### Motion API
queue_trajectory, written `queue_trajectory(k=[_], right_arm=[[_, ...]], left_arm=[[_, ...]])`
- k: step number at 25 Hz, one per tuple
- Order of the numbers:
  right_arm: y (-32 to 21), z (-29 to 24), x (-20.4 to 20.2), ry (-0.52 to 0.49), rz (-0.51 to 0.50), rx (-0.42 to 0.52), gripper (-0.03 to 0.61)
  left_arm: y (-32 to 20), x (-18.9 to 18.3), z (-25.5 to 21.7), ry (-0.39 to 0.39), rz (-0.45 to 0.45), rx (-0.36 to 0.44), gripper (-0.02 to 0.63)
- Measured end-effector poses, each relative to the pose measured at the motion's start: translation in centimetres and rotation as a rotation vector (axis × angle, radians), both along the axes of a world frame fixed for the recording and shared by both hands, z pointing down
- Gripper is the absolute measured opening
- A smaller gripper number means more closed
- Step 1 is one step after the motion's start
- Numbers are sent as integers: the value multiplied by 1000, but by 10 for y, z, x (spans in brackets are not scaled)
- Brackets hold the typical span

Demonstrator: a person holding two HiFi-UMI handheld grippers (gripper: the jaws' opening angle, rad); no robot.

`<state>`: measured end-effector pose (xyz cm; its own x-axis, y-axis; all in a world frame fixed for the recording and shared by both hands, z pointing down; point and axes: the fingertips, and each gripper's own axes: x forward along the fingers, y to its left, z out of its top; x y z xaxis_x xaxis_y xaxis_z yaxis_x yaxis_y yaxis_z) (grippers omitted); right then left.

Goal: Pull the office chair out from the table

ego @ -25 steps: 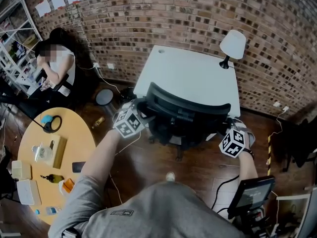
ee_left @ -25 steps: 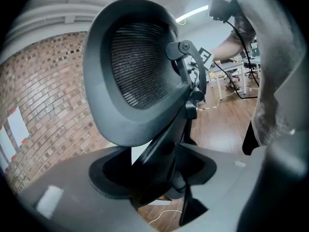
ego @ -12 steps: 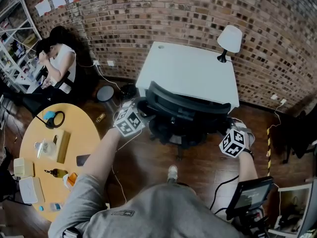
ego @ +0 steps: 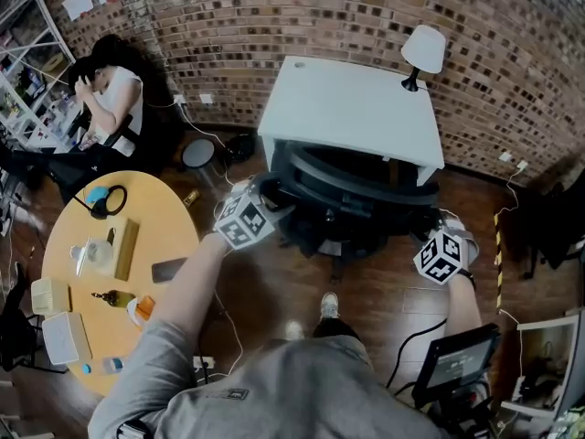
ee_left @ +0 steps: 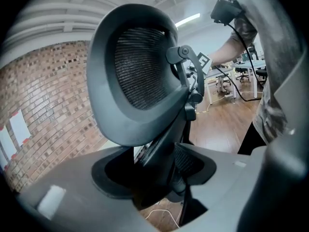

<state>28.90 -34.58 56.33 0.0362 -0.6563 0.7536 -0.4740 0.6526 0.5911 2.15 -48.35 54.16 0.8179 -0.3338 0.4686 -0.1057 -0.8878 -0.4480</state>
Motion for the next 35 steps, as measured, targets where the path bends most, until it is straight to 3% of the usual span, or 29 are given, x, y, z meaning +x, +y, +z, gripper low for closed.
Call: queue_trajectory(k=[9,35], right_arm=[[51,4,-23,9,-46,-9,198],[173,-9,-57,-24,-243,37,192]], left_arm=[[51,-24,4,1,-9,-2,262],[201,-67,-6,-2,-162,-34,262]])
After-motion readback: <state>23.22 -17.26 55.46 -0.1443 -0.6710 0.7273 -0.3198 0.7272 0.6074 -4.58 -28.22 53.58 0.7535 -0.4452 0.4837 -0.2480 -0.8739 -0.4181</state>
